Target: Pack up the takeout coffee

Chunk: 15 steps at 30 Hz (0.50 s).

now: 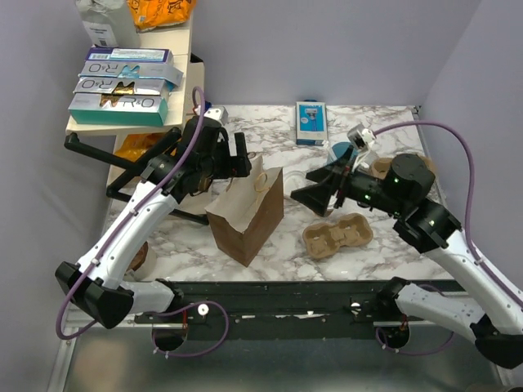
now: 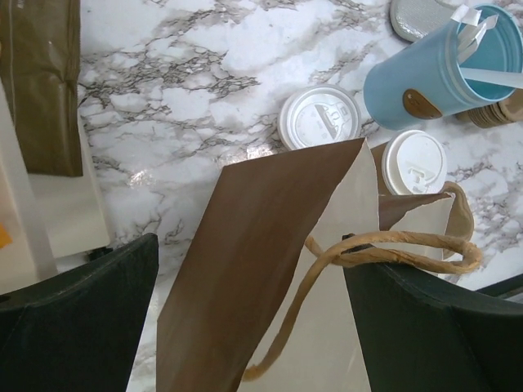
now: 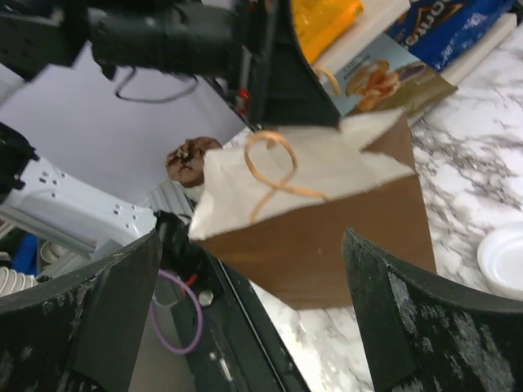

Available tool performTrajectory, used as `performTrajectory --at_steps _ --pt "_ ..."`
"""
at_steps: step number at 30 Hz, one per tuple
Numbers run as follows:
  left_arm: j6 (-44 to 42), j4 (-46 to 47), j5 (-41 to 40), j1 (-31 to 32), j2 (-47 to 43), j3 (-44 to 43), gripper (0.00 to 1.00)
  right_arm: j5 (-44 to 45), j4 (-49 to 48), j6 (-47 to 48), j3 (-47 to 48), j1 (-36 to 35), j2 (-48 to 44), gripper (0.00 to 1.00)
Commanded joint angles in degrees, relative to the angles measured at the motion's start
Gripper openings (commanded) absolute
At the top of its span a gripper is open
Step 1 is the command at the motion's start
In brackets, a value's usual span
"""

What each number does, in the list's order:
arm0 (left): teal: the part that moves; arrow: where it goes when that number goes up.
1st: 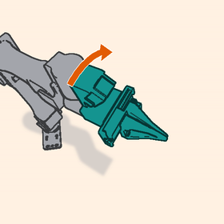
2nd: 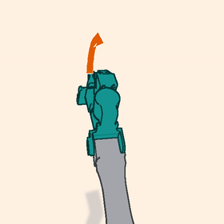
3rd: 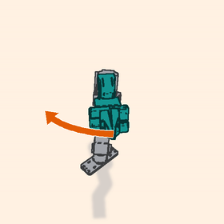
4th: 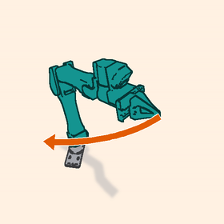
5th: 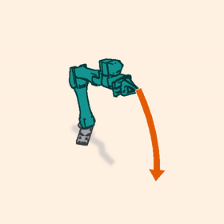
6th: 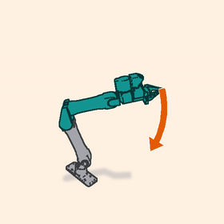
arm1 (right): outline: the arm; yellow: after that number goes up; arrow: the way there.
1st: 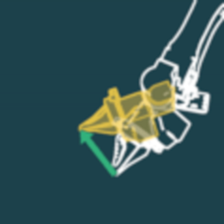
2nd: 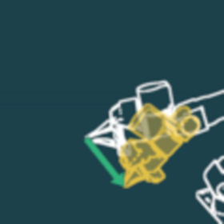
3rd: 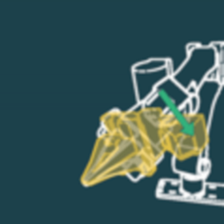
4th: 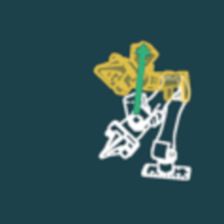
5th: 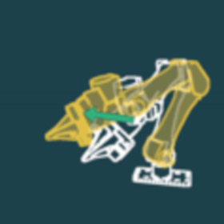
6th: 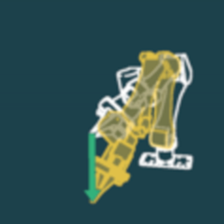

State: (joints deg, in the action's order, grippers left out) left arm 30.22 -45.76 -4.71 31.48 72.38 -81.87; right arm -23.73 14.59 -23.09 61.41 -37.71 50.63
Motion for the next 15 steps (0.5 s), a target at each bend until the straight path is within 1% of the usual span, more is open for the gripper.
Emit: performTrajectory --at_steps 1,2,4,5,6,7,9,11,14,15 --pt "-1.83 3.92 6.47 -1.25 0.75 0.13 0.98 14.56 1.75 -0.37 6.77 -5.87 6.22 0.99" --pt "-1.83 4.1 6.38 -1.25 0.66 0.21 0.97 17.54 2.11 -0.03 7.84 -7.97 7.63 0.99" --pt "-1.22 5.06 5.77 -1.25 0.31 0.83 0.94 20.98 3.59 0.5 11.17 -10.09 11.49 0.99" --pt "-1.13 5.15 5.59 -1.25 0.31 0.92 0.91 24.39 4.3 0.85 12.5 -12.53 12.73 0.99" --pt "-0.78 5.07 5.42 -1.25 0.39 1.0 0.83 26.78 5.26 0.51 13.64 -13.6 15.35 0.98" --pt "-0.34 5.06 5.24 -1.25 0.39 1.09 0.78 28.89 7.1 -0.19 14.7 -14.75 16.24 0.97" --pt "-0.16 5.41 5.76 -1.25 0.22 1.53 0.68 34.34 7.73 -2.12 16.02 -17.73 17.74 0.96" --pt "0.1 5.94 6.46 -1.34 -0.04 2.5 0.65 38.21 7.74 -2.31 16.37 -20.28 19.41 0.97" --pt "0.63 6.47 6.56 -1.25 -0.13 3.2 0.5 42.25 9.22 -2.4 17.86 -22.48 22.66 0.97" --pt "0.81 5.95 6.38 -1.25 -0.13 3.29 0.37 44.01 10.01 -2.57 19.52 -23.01 23.45 0.97"
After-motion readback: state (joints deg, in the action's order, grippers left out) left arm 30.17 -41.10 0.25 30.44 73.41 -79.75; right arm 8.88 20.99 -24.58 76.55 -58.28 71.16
